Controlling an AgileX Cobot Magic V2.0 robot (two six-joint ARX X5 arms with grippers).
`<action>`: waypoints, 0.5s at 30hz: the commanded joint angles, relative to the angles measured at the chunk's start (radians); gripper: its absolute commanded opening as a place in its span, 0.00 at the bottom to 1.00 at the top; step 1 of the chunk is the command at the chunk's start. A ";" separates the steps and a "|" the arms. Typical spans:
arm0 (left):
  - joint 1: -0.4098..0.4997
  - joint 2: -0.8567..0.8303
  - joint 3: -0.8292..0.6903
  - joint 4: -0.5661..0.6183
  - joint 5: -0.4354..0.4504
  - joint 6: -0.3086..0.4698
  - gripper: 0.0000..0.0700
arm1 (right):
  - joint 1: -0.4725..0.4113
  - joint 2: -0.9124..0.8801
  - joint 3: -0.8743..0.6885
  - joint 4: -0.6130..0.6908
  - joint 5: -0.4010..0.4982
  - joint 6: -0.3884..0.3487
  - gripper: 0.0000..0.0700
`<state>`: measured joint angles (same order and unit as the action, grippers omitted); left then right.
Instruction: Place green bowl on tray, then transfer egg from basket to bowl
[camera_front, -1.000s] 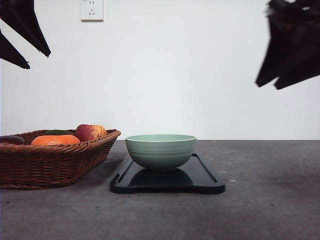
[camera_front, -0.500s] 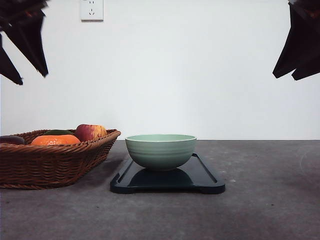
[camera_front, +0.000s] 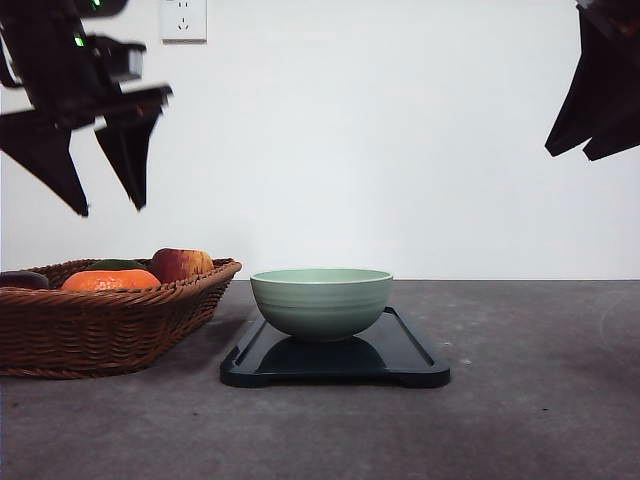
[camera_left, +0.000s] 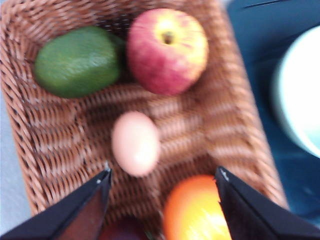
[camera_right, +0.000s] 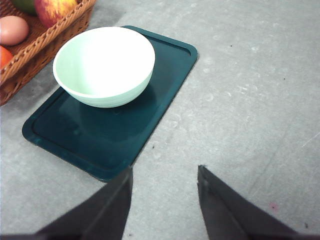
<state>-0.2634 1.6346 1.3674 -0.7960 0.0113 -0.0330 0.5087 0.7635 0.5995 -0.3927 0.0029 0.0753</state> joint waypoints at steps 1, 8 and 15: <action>-0.003 0.033 0.024 0.015 -0.021 0.023 0.62 | 0.004 0.006 0.006 0.006 0.002 -0.004 0.36; -0.002 0.113 0.024 0.061 -0.039 0.025 0.62 | 0.004 0.006 0.006 0.006 0.002 -0.004 0.36; 0.001 0.183 0.024 0.090 -0.042 0.025 0.62 | 0.004 0.006 0.006 0.006 0.002 -0.004 0.36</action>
<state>-0.2620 1.7886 1.3678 -0.7147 -0.0261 -0.0181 0.5083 0.7635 0.5995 -0.3931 0.0025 0.0753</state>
